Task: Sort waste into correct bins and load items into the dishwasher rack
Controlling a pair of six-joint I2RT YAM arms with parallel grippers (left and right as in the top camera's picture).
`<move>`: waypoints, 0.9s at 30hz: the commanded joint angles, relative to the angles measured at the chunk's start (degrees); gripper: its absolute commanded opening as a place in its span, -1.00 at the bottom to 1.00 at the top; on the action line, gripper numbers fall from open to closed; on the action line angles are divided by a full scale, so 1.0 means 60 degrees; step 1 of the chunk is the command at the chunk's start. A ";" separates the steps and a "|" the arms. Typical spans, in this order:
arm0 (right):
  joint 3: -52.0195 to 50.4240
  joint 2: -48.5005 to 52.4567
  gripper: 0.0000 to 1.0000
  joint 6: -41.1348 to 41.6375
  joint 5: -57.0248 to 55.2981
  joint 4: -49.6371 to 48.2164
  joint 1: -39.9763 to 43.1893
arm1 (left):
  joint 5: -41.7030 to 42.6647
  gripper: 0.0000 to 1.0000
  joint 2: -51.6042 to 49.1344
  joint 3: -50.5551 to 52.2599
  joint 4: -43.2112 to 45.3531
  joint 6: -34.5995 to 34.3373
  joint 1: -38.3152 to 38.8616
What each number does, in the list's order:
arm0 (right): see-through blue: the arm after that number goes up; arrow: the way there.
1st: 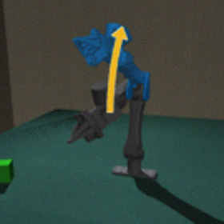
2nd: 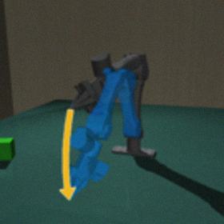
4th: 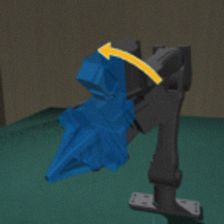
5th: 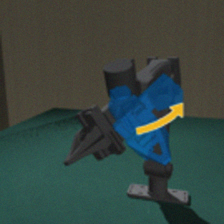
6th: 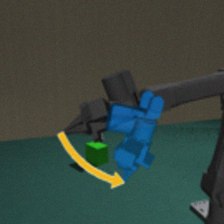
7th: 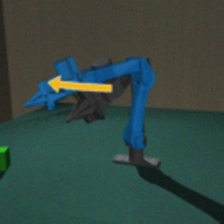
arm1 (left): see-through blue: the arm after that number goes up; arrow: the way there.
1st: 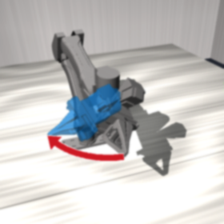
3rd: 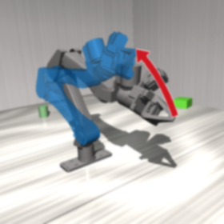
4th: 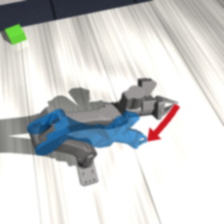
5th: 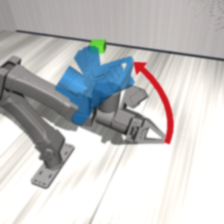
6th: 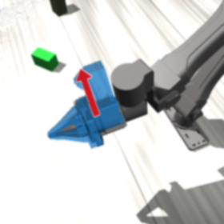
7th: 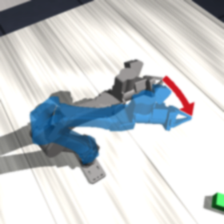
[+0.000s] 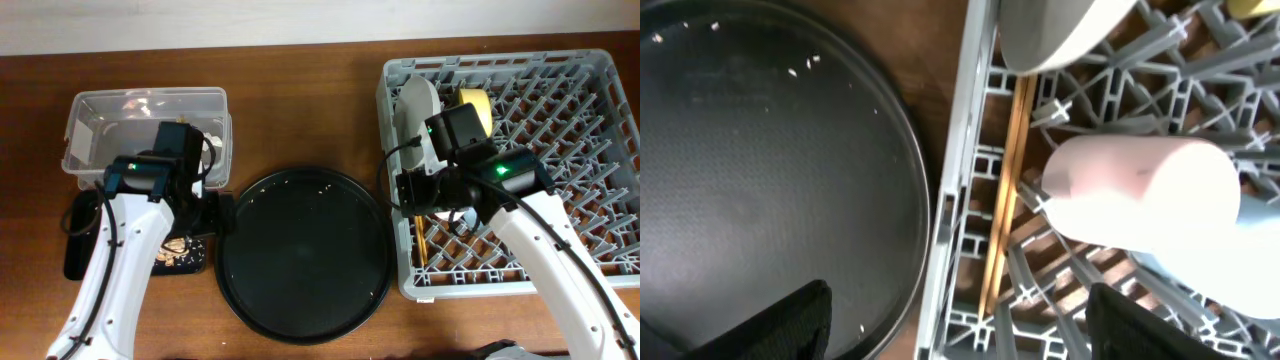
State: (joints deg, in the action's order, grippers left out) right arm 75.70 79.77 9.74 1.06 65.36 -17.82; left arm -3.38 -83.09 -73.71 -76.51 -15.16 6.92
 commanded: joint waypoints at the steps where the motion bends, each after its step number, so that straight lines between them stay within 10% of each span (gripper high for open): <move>1: -0.0029 -0.0681 0.64 0.0448 -0.0106 0.0029 -0.0007 | 0.0178 0.98 0.1209 0.0667 0.0197 0.0189 0.0011; 11: -0.2419 -0.5300 0.92 0.0066 0.0645 -0.0397 0.2936 | 0.0535 0.98 0.8360 0.3712 0.1756 -0.0783 0.0011; 27: -0.2823 -0.6335 0.97 -0.0084 0.0215 -0.0204 0.3446 | 0.0608 0.98 0.8648 0.3712 0.1712 -0.0860 0.0011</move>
State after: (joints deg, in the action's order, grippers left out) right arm 59.02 42.17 9.82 3.92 64.47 2.87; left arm -0.36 -31.38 -51.94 -66.35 -19.55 6.96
